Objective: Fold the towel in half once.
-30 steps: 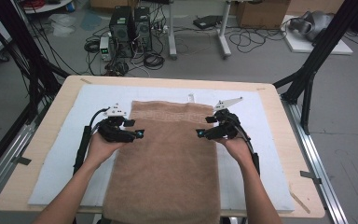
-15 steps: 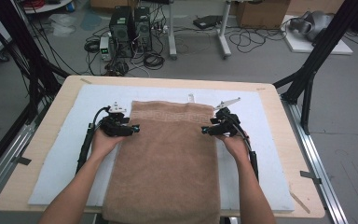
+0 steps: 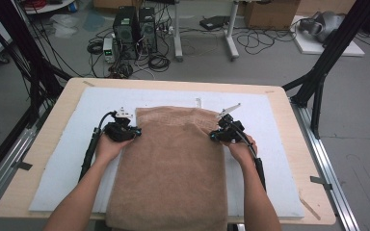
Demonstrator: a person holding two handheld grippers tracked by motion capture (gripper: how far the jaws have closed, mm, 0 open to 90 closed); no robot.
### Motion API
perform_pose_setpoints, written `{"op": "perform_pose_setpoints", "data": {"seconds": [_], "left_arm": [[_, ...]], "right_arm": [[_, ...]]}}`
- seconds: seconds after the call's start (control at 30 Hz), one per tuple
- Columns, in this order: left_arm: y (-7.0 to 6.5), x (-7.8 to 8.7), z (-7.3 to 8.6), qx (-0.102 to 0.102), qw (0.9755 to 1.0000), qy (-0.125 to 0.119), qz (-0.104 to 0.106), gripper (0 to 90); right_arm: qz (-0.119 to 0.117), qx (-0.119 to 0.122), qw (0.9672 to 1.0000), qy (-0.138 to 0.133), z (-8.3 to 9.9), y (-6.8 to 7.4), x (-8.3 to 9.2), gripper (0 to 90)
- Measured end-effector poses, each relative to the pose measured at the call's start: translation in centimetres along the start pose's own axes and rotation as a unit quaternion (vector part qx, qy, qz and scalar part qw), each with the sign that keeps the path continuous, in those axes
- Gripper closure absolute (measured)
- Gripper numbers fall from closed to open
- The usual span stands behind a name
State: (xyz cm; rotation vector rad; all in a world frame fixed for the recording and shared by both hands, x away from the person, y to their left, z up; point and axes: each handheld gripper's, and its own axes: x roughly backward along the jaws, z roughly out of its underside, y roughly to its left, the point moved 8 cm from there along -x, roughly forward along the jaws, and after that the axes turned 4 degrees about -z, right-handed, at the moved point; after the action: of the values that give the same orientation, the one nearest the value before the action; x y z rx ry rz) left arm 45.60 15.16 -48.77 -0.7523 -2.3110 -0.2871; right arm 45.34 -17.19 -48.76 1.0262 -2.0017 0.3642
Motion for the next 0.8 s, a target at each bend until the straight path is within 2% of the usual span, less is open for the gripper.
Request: {"op": "perform_pose_setpoints", "data": {"seconds": [0.1,0.13,0.27,0.3,0.37,0.47,0.57,0.67,0.8], "left_arm": [[0.4,1.6,-0.7,0.023,0.9992,-0.030,0.016,82.2],[0.4,2.2,-0.9,0.025,0.9988,-0.039,0.020,82.1],[-0.1,4.8,-1.3,0.014,0.9973,-0.062,0.037,82.0],[-0.4,5.7,-1.2,0.004,0.9968,-0.068,0.042,81.9],[-1.0,6.8,-0.8,-0.008,0.9959,-0.075,0.051,81.3],[-2.2,8.4,0.6,-0.028,0.9951,-0.072,0.062,80.6],[-3.5,9.6,2.5,-0.049,0.9940,-0.067,0.071,80.3],[-4.8,10.5,4.6,-0.062,0.9927,-0.063,0.082,79.8],[-6.2,11.2,7.5,-0.069,0.9919,-0.051,0.093,78.5]], "right_arm": [[-0.010,0.000,0.9995,-0.031,-0.7,0.3,1.4,83.7],[-0.015,0.002,0.9991,-0.040,-1.0,0.5,2.0,83.7],[-0.034,0.017,0.9963,-0.078,-1.7,1.7,4.9,83.6],[-0.044,0.019,0.9950,-0.087,-1.8,2.3,5.6,83.5],[-0.055,0.031,0.9942,-0.087,-1.5,3.3,6.9,83.2],[-0.072,0.055,0.9932,-0.073,-0.4,5.1,8.4,82.6],[-0.087,0.071,0.9910,-0.073,1.2,7.3,9.2,82.5],[-0.099,0.081,0.9900,-0.061,3.1,9.2,9.0,82.5],[-0.107,0.084,0.9896,-0.045,5.5,10.6,7.9,82.5]]}}
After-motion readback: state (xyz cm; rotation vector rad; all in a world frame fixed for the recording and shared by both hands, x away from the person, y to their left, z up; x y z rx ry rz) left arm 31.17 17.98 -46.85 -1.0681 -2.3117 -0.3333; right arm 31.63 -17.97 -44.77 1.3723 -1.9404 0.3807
